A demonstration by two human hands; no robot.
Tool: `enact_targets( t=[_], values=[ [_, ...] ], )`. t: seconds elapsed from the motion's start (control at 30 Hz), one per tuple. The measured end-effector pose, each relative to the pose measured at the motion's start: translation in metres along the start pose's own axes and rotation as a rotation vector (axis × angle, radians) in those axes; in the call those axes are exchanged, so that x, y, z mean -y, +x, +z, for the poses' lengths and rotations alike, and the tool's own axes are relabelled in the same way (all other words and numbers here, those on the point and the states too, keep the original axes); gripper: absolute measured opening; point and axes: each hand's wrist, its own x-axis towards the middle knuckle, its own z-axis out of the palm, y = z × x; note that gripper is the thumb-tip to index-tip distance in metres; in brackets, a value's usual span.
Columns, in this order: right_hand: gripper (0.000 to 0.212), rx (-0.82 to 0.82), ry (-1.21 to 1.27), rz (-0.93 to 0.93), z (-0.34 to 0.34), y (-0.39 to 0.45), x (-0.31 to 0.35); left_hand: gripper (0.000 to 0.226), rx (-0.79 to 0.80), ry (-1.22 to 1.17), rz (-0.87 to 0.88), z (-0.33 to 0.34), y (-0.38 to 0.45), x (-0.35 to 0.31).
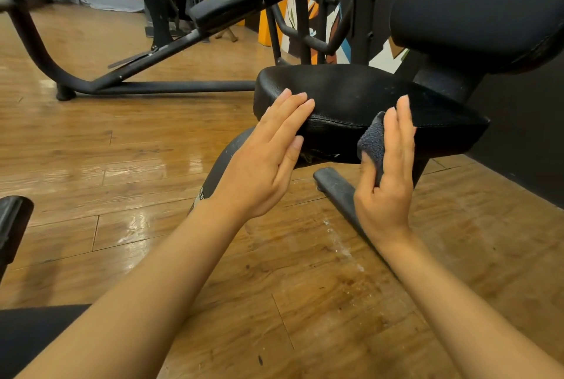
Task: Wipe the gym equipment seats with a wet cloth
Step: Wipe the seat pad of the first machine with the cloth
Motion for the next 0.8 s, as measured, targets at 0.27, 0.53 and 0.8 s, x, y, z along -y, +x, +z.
enact_targets(
  t=[0.27,0.53,0.8],
  values=[
    [0.054,0.215,-0.180,-0.318,0.014,0.007,0.010,0.048,-0.076,-0.059,-0.026,0.015,0.000,-0.002],
    [0.064,0.107,-0.115,-0.092,0.001,-0.004,-0.002,0.050,-0.038,0.011,-0.036,0.005,0.000,-0.005],
    [0.060,0.212,-0.032,-0.045,-0.038,0.006,-0.027,0.078,-0.195,0.054,-0.097,0.036,0.002,-0.020]
  ],
)
